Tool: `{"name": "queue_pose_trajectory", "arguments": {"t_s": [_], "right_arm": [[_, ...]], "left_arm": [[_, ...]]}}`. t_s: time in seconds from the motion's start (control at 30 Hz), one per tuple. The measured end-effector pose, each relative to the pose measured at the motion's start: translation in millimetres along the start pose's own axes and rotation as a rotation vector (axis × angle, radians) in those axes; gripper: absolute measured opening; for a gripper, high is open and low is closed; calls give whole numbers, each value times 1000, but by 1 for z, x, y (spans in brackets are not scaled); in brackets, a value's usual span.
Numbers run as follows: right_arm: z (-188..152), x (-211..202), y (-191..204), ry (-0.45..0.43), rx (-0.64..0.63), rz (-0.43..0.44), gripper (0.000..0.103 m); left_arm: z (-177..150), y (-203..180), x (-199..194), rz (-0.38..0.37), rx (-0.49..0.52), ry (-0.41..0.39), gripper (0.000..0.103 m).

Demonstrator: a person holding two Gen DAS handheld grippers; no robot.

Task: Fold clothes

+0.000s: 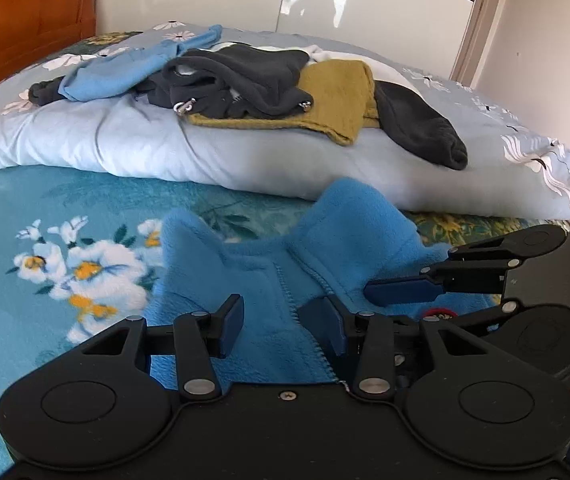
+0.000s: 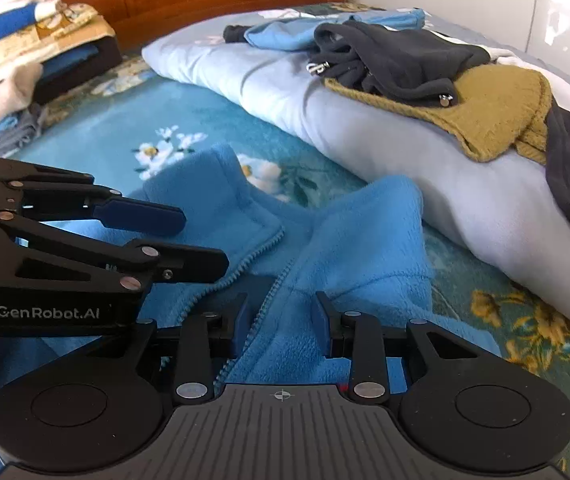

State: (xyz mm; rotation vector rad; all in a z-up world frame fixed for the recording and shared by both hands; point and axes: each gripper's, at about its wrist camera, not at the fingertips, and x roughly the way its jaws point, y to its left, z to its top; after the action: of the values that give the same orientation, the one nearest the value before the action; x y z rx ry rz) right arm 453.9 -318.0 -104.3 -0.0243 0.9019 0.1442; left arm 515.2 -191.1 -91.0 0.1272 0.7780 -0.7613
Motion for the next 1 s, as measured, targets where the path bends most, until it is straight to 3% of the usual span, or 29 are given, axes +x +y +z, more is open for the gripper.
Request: {"name": "queue_pose_trajectory", "arguments": {"t_s": [0.23,0.33,0.4,0.47,0.6,0.7,0.83,1.0], "right_arm": [[-21,-8,15,15,-22,-39,28],[-26,-7,15,10,4,-42,20],[-25,-7,8,3,64,-15,11],[-24,-10,1,-21,137,37,9],[-17,-18,4,-53,185,107,8],[-15,-6,9,-10,179,71,9],[-20,2,2,-6,214,99,10],[-19,-30,-7,-84,205,162,20]], "left_arm": [[0,-7,4,22,-15,33,38],[0,-4,-1,14,-54,19,38],[0,-1,-8,7,-67,8,38],[1,3,-15,12,-83,-10,38],[4,20,-28,9,-180,-51,38],[5,29,-34,8,-230,-63,38],[6,34,-38,21,-233,-72,39],[17,46,-40,28,-250,-101,42]]}}
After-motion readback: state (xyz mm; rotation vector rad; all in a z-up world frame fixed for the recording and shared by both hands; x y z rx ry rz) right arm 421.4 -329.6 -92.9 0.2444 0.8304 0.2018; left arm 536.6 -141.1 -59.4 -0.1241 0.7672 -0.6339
